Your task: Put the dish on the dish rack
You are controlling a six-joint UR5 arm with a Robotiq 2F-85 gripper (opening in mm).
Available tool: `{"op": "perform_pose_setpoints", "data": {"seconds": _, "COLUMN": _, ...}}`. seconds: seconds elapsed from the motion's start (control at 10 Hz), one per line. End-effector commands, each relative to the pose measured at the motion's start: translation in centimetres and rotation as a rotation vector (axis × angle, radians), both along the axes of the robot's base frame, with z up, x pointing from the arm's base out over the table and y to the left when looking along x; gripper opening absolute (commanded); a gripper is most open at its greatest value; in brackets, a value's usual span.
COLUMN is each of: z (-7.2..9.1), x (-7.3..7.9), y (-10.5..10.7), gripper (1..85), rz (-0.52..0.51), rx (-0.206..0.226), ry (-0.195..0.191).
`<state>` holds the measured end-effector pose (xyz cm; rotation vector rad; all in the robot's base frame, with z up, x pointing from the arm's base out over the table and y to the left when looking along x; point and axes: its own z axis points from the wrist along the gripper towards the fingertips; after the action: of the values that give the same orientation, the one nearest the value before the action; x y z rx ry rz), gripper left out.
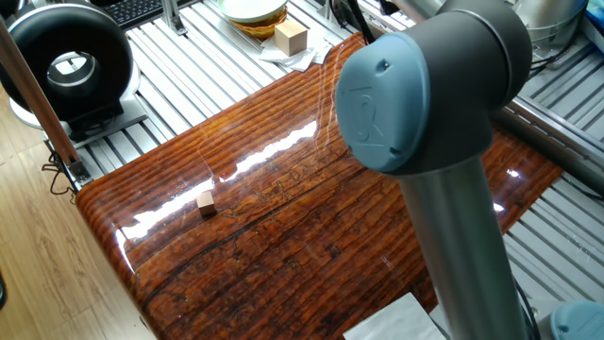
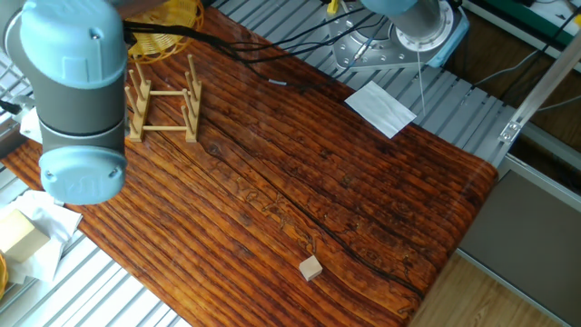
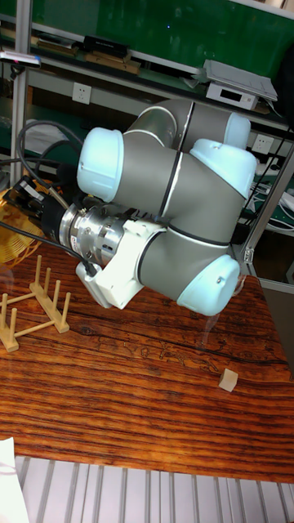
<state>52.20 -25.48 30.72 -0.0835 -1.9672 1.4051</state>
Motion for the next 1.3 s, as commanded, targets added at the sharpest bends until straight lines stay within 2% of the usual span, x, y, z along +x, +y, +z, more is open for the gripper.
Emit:
{"op": "perform_pose_setpoints", "data": {"seconds": 0.0, "z": -0.6, "x": 0.0, "y": -0.4, "gripper": 1.0, "rz": -0.011, "rx": -0.009, "ry": -0.020}}
{"op": "perform_pose_setpoints", "data": {"seconds": 0.4, "z": -1.5, "x": 0.7, "y": -0.2, "gripper": 1.0, "rz": -0.016, "rx": -0.015, "ry": -0.034}}
{"op": "perform_pose_setpoints", "data": {"seconds": 0.7, "z": -1.4, "x": 1.1, "y": 0.0, "gripper": 1.0, "rz": -0.012, "rx": -0.024, "ry": -0.038}}
{"op": "perform_pose_setpoints", "data": {"seconds": 1.2, "z": -2.2, "x": 1.8, "y": 0.6, "gripper": 1.0, "rz": -0.016, "rx": -0.013, "ry": -0.048}}
